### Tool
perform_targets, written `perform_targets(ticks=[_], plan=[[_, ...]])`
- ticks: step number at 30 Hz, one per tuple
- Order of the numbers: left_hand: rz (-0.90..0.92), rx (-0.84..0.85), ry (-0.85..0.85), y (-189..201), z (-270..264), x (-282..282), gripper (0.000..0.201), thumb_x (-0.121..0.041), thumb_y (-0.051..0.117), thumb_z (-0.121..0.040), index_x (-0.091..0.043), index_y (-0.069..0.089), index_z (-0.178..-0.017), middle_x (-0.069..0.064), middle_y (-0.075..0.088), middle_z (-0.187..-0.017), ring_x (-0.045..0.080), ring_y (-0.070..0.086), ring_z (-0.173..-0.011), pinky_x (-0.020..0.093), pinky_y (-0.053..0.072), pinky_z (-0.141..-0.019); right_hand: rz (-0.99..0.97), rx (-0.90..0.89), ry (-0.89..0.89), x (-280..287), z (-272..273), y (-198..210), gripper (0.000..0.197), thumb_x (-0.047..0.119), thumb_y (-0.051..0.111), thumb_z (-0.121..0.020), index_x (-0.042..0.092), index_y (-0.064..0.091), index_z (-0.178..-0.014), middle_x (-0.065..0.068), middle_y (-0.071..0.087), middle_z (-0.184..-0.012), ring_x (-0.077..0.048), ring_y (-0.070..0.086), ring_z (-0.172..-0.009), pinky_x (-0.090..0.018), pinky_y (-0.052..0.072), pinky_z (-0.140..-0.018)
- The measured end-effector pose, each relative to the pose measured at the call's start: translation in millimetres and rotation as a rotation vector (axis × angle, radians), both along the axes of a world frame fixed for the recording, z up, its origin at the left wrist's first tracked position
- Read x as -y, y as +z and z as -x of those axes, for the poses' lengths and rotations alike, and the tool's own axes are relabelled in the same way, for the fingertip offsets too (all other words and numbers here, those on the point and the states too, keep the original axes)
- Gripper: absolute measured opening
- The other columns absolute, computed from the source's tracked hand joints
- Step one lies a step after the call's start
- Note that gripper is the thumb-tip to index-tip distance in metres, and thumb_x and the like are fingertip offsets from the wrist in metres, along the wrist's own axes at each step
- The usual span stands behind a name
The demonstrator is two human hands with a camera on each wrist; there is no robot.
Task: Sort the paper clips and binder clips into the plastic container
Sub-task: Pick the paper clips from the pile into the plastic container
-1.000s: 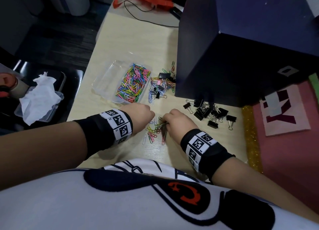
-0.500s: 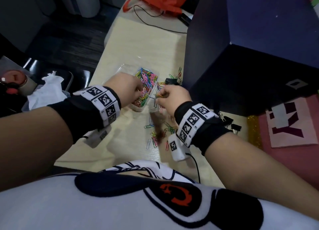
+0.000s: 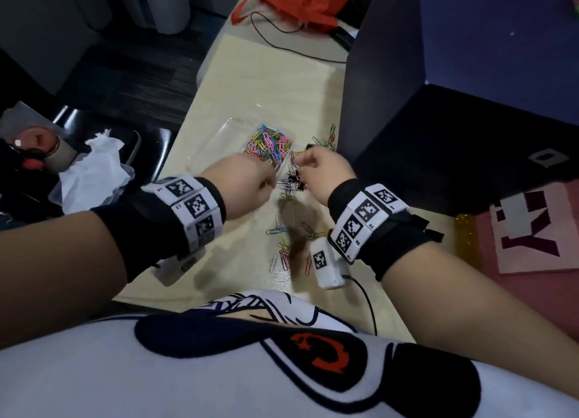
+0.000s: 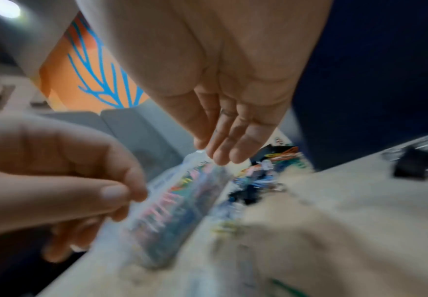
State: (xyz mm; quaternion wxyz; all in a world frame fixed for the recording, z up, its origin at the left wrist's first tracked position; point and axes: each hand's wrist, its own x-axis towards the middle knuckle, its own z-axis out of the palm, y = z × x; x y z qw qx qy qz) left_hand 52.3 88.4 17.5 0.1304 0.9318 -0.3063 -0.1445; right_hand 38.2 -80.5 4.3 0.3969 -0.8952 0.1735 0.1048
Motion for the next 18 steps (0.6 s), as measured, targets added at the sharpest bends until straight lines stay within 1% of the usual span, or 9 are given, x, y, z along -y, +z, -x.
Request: perform_targets(ticks=[1,3,5,7,8,10,12,15,18], plan=[[-0.052,-0.015,-0.074,-4,6,5,0.023,-0.024,0.051,-0.09,-0.019,0.066,-0.107,0.004,0.065,-0.107,0.026,0.06,-0.1,0.033,0.047,-0.084,0.077,-0.038,0.028,6,7,-2,0.024,0.008,0.05,-0.091,0.028,0.062,-0.087,0.0,0.067,-0.107,-0.02,0.064,-0.097,-0.035,0.051,-0.093],[-0.18,-0.058,-0.163,-12,17,13,0.028,-0.032,0.051,-0.09,-0.02,0.061,-0.114,0.004,0.061,-0.114,0.025,0.059,-0.104,0.035,0.049,-0.086,0.291,-0.134,0.194,11,21,-6,0.029,0.007,0.049,-0.091,0.025,0.065,-0.107,0.0,0.064,-0.117,-0.02,0.061,-0.105,-0.027,0.047,-0.095],[-0.307,-0.075,-0.209,-21,26,17,0.041,-0.043,0.057,-0.087,-0.018,0.055,-0.119,0.005,0.055,-0.116,0.027,0.058,-0.105,0.039,0.051,-0.084,0.413,-0.174,0.404,8,33,-10,0.041,0.008,0.05,-0.09,0.026,0.057,-0.127,-0.003,0.053,-0.132,-0.022,0.053,-0.119,-0.028,0.04,-0.098],[-0.412,-0.077,-0.23,-28,34,19,0.06,-0.053,0.064,-0.08,-0.013,0.048,-0.122,0.007,0.049,-0.116,0.03,0.058,-0.103,0.04,0.05,-0.081,0.407,-0.161,0.57,2,41,-15,0.051,0.006,0.049,-0.087,0.02,0.047,-0.137,-0.005,0.042,-0.144,-0.024,0.04,-0.132,-0.031,0.034,-0.108],[-0.44,-0.072,-0.229,-30,36,18,0.066,-0.055,0.065,-0.078,-0.012,0.045,-0.124,0.008,0.047,-0.117,0.031,0.057,-0.103,0.041,0.049,-0.081,0.407,-0.148,0.62,0,45,-18,0.052,0.007,0.048,-0.087,0.017,0.045,-0.138,-0.005,0.038,-0.148,-0.025,0.036,-0.135,-0.035,0.031,-0.111],[-0.427,-0.056,-0.21,-34,38,18,0.066,-0.054,0.061,-0.081,-0.01,0.044,-0.127,0.009,0.045,-0.118,0.032,0.055,-0.104,0.043,0.049,-0.084,0.435,-0.128,0.638,0,56,-25,0.05,0.011,0.047,-0.089,0.016,0.045,-0.138,-0.002,0.033,-0.151,-0.026,0.032,-0.137,-0.039,0.032,-0.11],[-0.367,-0.047,-0.192,-37,37,19,0.056,-0.049,0.055,-0.087,-0.01,0.046,-0.126,0.01,0.045,-0.119,0.032,0.054,-0.106,0.044,0.049,-0.089,0.463,-0.119,0.627,5,67,-31,0.046,0.012,0.051,-0.087,0.018,0.049,-0.133,-0.002,0.039,-0.144,-0.025,0.037,-0.131,-0.038,0.037,-0.106],[-0.244,-0.052,-0.16,-43,36,22,0.045,-0.039,0.052,-0.09,-0.01,0.047,-0.125,0.009,0.044,-0.124,0.028,0.051,-0.11,0.039,0.044,-0.093,0.484,-0.119,0.64,16,82,-37,0.046,0.009,0.054,-0.084,0.022,0.052,-0.128,0.0,0.046,-0.134,-0.023,0.042,-0.124,-0.038,0.039,-0.103],[-0.11,-0.081,-0.105,-52,34,28,0.055,-0.034,0.053,-0.091,-0.007,0.039,-0.136,0.013,0.033,-0.142,0.029,0.045,-0.125,0.039,0.04,-0.104,0.418,-0.069,0.579,25,90,-39,0.043,0.004,0.051,-0.084,0.027,0.059,-0.119,0.004,0.051,-0.124,-0.019,0.048,-0.116,-0.032,0.042,-0.098]])
